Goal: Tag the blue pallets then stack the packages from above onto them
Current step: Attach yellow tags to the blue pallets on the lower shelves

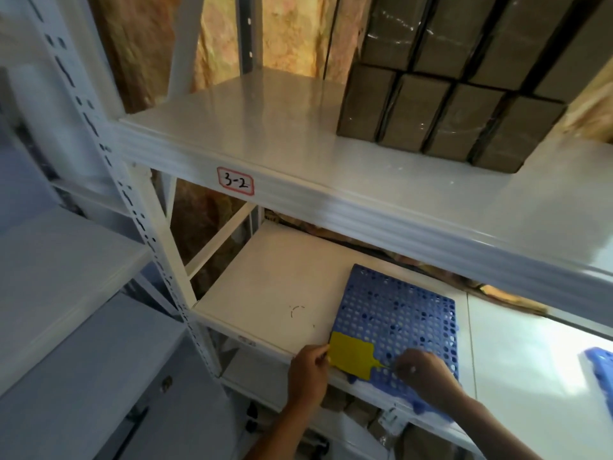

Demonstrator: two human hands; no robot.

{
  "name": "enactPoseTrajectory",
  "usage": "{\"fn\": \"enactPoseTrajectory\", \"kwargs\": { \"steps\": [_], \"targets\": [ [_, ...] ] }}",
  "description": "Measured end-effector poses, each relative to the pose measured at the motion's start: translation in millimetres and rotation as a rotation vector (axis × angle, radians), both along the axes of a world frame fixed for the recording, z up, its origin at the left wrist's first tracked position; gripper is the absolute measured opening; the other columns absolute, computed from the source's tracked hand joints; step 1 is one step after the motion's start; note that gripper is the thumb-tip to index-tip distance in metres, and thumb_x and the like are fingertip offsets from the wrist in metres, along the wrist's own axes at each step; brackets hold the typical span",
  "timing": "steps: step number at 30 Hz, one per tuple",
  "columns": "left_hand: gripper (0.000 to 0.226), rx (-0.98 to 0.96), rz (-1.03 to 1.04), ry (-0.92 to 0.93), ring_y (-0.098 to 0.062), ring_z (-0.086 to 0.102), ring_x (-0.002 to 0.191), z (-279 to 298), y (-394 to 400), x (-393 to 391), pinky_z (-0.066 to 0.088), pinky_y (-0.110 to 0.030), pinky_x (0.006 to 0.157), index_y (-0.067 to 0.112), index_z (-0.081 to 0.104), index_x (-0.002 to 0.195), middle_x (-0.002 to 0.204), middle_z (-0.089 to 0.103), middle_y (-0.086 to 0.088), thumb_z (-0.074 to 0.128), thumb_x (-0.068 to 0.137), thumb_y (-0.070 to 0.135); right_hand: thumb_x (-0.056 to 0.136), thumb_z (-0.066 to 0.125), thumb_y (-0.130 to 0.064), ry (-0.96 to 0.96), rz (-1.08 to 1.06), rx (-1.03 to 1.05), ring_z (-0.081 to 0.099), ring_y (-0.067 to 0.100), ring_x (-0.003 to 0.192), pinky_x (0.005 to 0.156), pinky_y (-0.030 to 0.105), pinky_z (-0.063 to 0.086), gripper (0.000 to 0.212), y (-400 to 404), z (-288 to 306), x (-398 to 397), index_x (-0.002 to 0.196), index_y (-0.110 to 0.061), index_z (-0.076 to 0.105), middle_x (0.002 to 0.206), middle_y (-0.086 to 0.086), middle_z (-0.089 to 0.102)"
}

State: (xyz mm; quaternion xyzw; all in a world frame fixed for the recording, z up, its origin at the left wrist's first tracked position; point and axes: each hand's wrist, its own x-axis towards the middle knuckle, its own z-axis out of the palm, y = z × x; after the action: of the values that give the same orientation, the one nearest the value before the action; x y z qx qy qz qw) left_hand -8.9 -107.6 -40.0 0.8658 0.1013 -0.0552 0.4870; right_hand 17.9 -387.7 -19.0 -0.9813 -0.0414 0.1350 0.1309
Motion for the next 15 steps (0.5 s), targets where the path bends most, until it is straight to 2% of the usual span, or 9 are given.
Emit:
{"fn": "enactPoseTrajectory", "kwargs": {
  "steps": [3,5,7,12,15],
  "targets": [
    [0.031,0.019,0.002,0.007,-0.018,0.067,0.114,1,-1,2,0.048,-0.023,0.091,0.017,0.070,0.130,0.126,0.072,-0.002,0.061,0.100,0.021,0.088,0.072,-0.019,0.006,-0.001,-0.002,0.056,-0.017,0.074,0.066,-0.002,0.035,0.039,2,2,-1,0.074,-0.055,0.064,0.082,-0.031,0.061],
    [0.030,0.011,0.016,0.013,-0.019,0.067,0.113,1,-2,4,0.050,-0.025,0.092,0.016,0.070,0.128,0.124,0.072,-0.003,0.062,0.100,0.020,0.090,0.070,-0.022,0.015,0.026,-0.024,0.062,-0.007,0.081,0.068,-0.002,0.034,0.024,4,3,-1,0.086,-0.045,0.076,0.089,-0.026,0.064],
    [0.028,0.013,0.024,0.022,-0.019,0.068,0.112,1,-3,4,0.050,-0.026,0.091,0.015,0.070,0.127,0.123,0.073,-0.004,0.062,0.100,0.020,0.092,0.068,-0.025,0.019,0.037,-0.019,0.062,-0.004,0.085,0.068,0.000,0.034,0.017,6,4,-2,0.097,-0.037,0.079,0.094,-0.022,0.066],
    [0.027,0.000,0.049,0.030,-0.019,0.068,0.110,3,-4,6,0.048,-0.024,0.087,0.016,0.071,0.126,0.121,0.074,-0.003,0.061,0.101,0.022,0.096,0.066,-0.036,0.020,0.008,-0.015,0.067,0.004,0.097,0.074,0.015,0.042,0.018,11,15,-9,0.111,-0.037,0.076,0.106,-0.017,0.069],
    [0.027,0.004,0.053,-0.013,-0.017,0.068,0.109,2,0,4,0.045,-0.021,0.081,0.020,0.071,0.126,0.121,0.074,0.000,0.058,0.103,0.028,0.097,0.064,-0.045,-0.049,-0.064,-0.008,0.068,0.004,0.099,0.074,0.015,0.040,0.024,10,21,-23,0.118,-0.038,0.073,0.112,-0.017,0.070]
  ]
}}
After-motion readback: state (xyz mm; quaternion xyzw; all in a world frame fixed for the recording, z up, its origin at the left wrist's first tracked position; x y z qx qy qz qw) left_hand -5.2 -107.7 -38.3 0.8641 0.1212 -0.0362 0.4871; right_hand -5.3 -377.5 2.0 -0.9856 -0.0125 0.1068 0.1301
